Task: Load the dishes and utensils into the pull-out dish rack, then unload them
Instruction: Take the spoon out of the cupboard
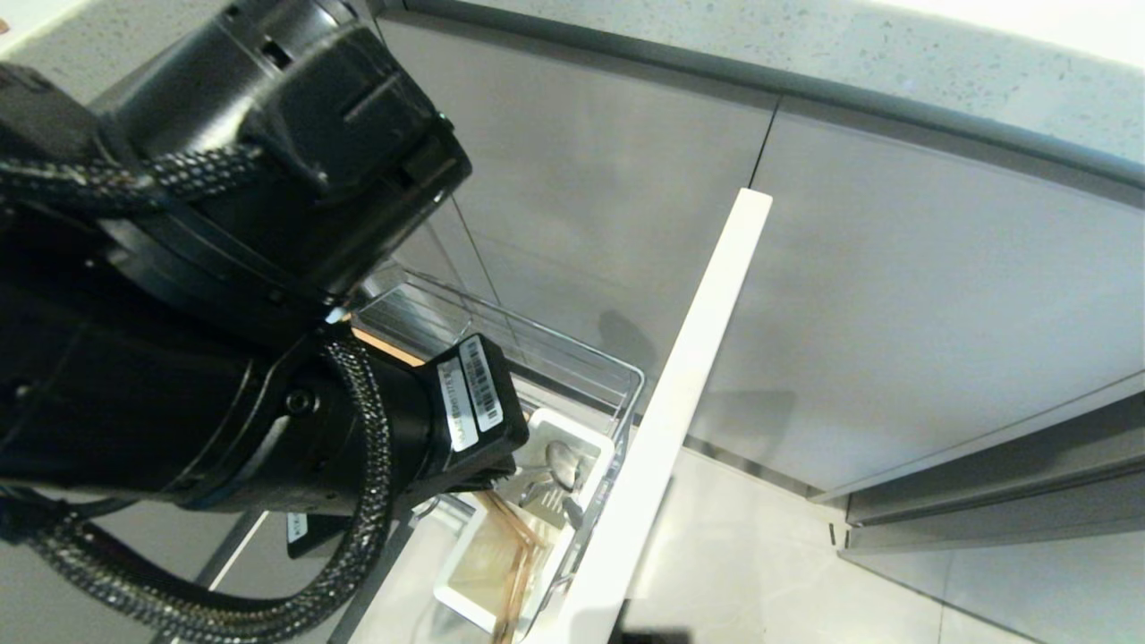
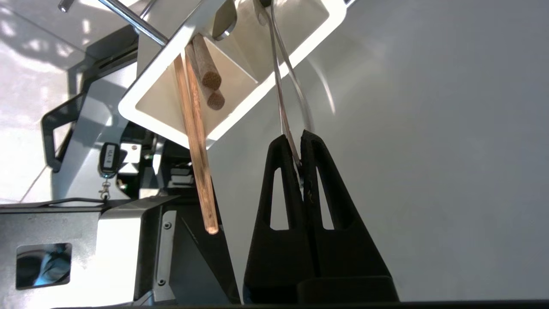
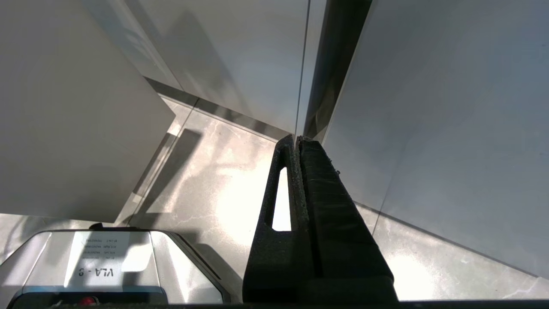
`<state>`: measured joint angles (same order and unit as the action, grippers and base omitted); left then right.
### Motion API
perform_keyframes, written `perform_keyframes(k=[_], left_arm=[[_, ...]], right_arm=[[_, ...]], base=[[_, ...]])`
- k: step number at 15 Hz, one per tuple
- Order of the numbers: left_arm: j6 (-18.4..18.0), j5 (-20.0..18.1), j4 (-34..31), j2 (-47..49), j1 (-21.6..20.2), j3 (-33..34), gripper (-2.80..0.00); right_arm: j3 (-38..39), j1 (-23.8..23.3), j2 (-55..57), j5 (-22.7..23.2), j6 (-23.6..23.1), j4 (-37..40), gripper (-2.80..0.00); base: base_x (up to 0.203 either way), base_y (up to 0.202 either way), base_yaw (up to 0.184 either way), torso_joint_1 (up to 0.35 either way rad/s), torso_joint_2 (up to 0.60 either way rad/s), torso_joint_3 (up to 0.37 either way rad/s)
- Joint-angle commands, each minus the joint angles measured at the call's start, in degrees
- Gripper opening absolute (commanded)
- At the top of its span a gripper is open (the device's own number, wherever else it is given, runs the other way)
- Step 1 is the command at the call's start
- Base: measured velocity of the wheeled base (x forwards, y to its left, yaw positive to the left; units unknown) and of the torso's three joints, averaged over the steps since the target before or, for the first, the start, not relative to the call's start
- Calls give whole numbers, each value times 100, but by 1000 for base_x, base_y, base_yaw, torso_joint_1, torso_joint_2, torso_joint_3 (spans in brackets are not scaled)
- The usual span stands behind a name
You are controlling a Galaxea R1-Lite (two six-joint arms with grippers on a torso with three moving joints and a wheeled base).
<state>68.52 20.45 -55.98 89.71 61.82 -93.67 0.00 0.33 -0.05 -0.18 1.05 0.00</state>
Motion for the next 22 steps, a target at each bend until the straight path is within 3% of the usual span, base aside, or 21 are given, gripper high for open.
perform_keyframes(k=[1, 11, 17, 22], left_arm=[[44, 29, -14, -162, 11, -41, -280], [35, 152, -17, -411, 41, -161, -280], [-257, 169, -425, -413, 49, -152, -280], [-556, 429, -774, -528, 77, -161, -280]], right_arm=[[9, 2, 5, 1, 1, 0, -280], [9, 2, 5, 1, 1, 0, -280], [9, 2, 5, 1, 1, 0, -280], [9, 2, 5, 1, 1, 0, -280]], base=[[0, 0, 0, 0, 0, 0], [0, 0, 0, 0, 0, 0], [0, 0, 0, 0, 0, 0], [0, 0, 0, 0, 0, 0]])
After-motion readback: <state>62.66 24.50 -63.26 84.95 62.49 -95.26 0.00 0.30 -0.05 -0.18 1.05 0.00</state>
